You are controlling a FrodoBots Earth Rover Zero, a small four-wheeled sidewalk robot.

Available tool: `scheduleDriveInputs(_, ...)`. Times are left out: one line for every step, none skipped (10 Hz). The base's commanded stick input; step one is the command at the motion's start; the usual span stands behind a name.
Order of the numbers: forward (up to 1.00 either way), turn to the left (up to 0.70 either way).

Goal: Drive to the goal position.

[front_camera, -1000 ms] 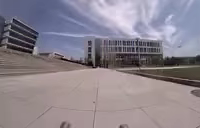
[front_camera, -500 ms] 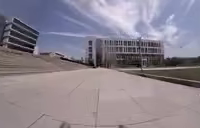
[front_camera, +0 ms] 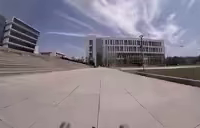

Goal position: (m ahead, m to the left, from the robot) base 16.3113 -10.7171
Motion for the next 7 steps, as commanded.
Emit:
scheduleDriveInputs(0.7, 0.0)
scheduleDriveInputs(0.7, 0.0)
scheduleDriveInputs(0.7, 0.0)
scheduleDriveInputs(0.7, 0.0)
scheduleDriveInputs(0.7, 0.0)
scheduleDriveInputs(0.7, 0.0)
scheduleDriveInputs(0.7, 0.0)
